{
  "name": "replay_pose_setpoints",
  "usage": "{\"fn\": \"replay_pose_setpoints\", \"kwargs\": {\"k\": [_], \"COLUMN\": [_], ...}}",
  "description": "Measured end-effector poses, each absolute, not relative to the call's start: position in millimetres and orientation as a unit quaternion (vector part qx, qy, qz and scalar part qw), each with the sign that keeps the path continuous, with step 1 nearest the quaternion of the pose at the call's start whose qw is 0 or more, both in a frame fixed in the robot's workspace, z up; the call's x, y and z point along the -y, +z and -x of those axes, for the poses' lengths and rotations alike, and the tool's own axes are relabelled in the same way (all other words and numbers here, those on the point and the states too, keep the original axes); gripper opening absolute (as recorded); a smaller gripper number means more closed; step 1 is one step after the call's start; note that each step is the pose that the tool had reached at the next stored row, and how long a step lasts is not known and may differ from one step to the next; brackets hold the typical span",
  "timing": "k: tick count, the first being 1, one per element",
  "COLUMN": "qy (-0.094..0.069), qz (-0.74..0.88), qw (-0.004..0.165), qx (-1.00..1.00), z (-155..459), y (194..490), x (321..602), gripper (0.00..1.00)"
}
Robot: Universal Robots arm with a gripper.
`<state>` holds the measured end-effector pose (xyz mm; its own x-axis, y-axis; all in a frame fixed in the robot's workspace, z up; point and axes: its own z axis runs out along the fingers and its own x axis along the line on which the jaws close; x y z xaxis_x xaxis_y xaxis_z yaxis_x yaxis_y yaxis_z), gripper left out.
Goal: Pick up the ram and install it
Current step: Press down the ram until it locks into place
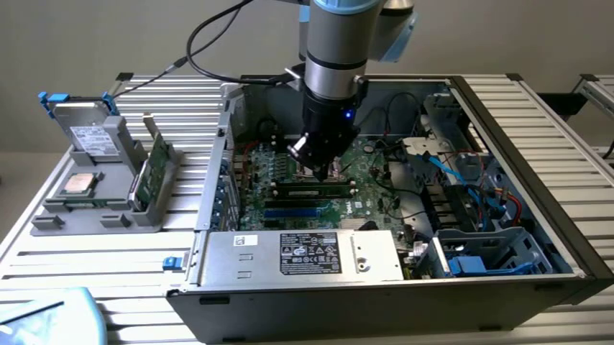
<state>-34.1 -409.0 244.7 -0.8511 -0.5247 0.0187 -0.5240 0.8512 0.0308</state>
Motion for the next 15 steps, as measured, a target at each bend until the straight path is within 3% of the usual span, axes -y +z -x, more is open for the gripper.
{"fn": "replay_pose_setpoints", "kwargs": {"k": [15], "qy": [-0.014], "qz": [-0.165], "qw": [0.012], "qx": [0.986], "z": [34.1], "y": [244.7], "x": [409.0], "gripper": [0.11]}}
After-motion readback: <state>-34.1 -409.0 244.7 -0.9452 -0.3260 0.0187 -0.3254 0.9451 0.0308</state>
